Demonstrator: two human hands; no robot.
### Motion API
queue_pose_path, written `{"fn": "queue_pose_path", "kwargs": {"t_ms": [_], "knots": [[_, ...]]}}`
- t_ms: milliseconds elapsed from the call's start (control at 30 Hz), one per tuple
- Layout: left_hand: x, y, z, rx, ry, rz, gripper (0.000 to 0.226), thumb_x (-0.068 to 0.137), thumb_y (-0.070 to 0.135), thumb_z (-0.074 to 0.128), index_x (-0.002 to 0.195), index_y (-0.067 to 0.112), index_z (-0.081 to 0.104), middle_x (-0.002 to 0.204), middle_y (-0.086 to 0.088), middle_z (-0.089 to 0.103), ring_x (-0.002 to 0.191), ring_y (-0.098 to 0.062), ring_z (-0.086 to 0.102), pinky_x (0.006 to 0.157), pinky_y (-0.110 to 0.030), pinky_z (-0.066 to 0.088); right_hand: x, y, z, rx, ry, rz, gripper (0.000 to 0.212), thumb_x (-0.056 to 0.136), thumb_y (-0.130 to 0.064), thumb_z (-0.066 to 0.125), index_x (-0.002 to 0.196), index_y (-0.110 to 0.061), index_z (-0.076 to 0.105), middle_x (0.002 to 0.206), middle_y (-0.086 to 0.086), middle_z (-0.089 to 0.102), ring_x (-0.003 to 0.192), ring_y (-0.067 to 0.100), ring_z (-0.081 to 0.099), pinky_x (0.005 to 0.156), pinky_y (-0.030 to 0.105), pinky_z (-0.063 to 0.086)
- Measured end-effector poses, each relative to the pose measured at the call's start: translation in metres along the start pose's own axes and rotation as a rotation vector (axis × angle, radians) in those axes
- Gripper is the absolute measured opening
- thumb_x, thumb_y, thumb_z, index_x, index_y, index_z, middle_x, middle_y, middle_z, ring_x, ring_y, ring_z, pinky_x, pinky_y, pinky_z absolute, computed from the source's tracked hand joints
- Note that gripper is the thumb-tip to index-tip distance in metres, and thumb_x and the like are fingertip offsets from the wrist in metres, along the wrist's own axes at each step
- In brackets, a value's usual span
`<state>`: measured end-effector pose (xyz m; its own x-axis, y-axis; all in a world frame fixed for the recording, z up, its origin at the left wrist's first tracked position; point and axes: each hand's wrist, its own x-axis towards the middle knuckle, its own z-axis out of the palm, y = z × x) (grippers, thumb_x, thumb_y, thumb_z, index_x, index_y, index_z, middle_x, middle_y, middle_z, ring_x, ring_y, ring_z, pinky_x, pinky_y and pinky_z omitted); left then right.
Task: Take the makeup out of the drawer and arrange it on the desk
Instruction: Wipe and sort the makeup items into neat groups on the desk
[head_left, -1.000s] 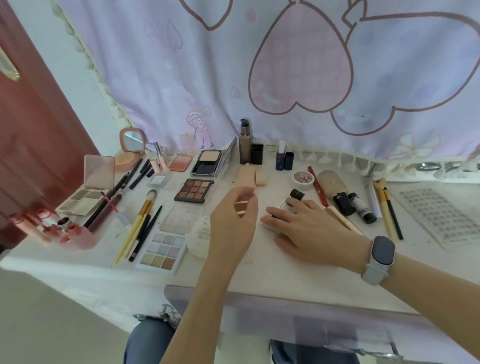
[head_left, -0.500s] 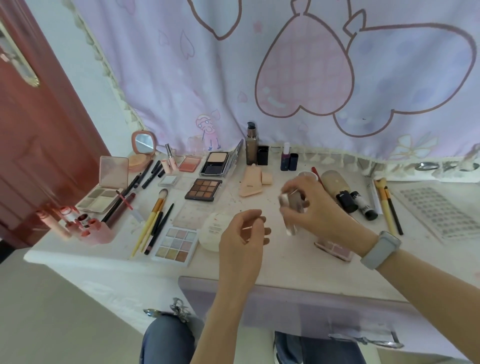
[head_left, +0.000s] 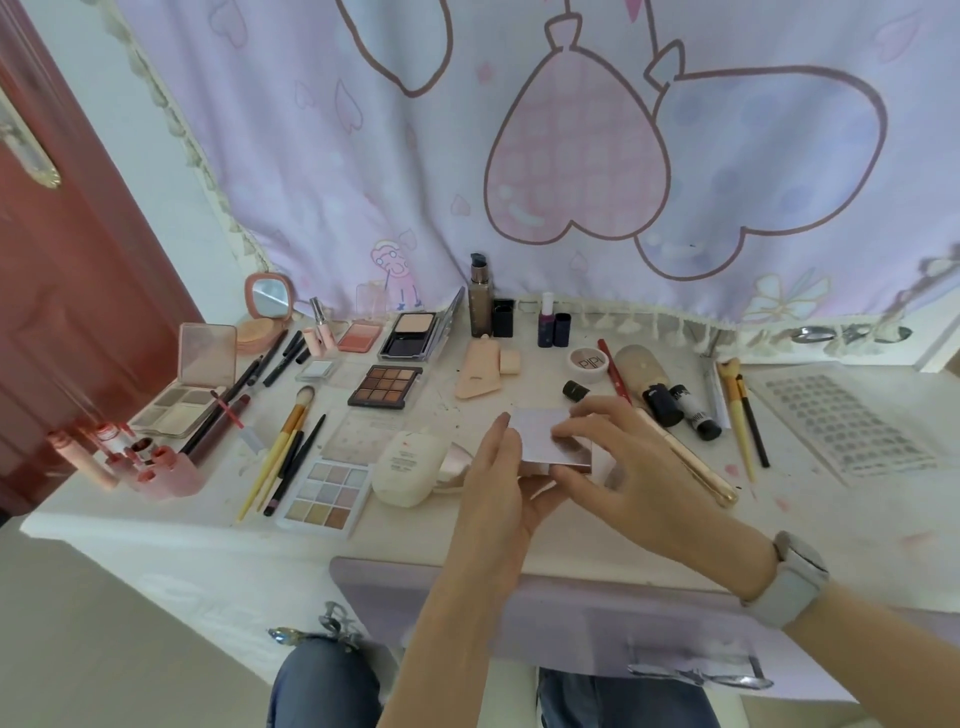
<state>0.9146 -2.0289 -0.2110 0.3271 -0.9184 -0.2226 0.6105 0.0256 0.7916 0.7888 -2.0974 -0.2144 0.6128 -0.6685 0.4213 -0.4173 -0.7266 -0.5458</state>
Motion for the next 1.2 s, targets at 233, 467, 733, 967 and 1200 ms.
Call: {"fn": "queue_pose_path", "kwargs": {"t_ms": [233,467,733,967,1200], "knots": [[0.010,0.005,-0.010,0.250,-0.051,-0.038,0.034,0.098,0.022,0.043,0.128,0.008,0.051,0.101,-0.011,0.070,0.089,-0.026,0.069,0.073,-0.032,0.057,0.008,-0.011,-0.005,-0.426,-0.174,-0.142,0.028,0.090,-0.034,0.041,0.107,-0.023,0.061,0.103,-0.009,0.065,0.080,0.010,0.058,0.080,0.029,0.045],[0.014,0.005,-0.018,0.307,-0.123,-0.016,0.029,0.098,0.019,0.042,0.093,0.007,0.067,0.081,-0.006,0.073,0.079,-0.017,0.070,0.066,-0.024,0.055,0.024,-0.021,-0.004,-0.647,-0.347,-0.182,0.026,0.093,-0.030,0.030,0.100,-0.018,0.052,0.094,-0.003,0.064,0.064,0.017,0.045,0.059,0.026,0.031],[0.018,0.003,-0.013,0.430,-0.080,0.108,0.031,0.097,0.020,0.046,0.079,0.007,0.067,0.078,-0.008,0.072,0.080,-0.020,0.071,0.068,-0.024,0.056,0.036,-0.019,-0.008,-0.625,-0.365,-0.073,0.023,0.088,-0.031,0.036,0.092,-0.016,0.053,0.064,-0.001,0.045,0.059,0.019,0.039,0.058,0.028,0.033],[0.016,0.000,-0.008,0.476,-0.025,0.169,0.048,0.097,0.019,0.047,0.052,0.021,0.065,0.057,0.002,0.062,0.064,-0.012,0.069,0.063,-0.027,0.058,0.040,-0.016,-0.009,-0.570,-0.365,-0.014,0.025,0.083,-0.032,0.042,0.092,-0.017,0.059,0.062,-0.001,0.050,0.059,0.019,0.040,0.067,0.039,0.051],[0.021,-0.003,-0.009,0.483,-0.020,0.166,0.037,0.097,0.020,0.047,0.065,0.017,0.066,0.074,-0.012,0.064,0.069,-0.016,0.070,0.058,-0.024,0.056,0.042,-0.016,-0.014,-0.494,-0.380,0.044,0.034,0.083,-0.034,0.044,0.107,-0.017,0.063,0.081,0.004,0.063,0.076,0.021,0.057,0.071,0.040,0.053]]}}
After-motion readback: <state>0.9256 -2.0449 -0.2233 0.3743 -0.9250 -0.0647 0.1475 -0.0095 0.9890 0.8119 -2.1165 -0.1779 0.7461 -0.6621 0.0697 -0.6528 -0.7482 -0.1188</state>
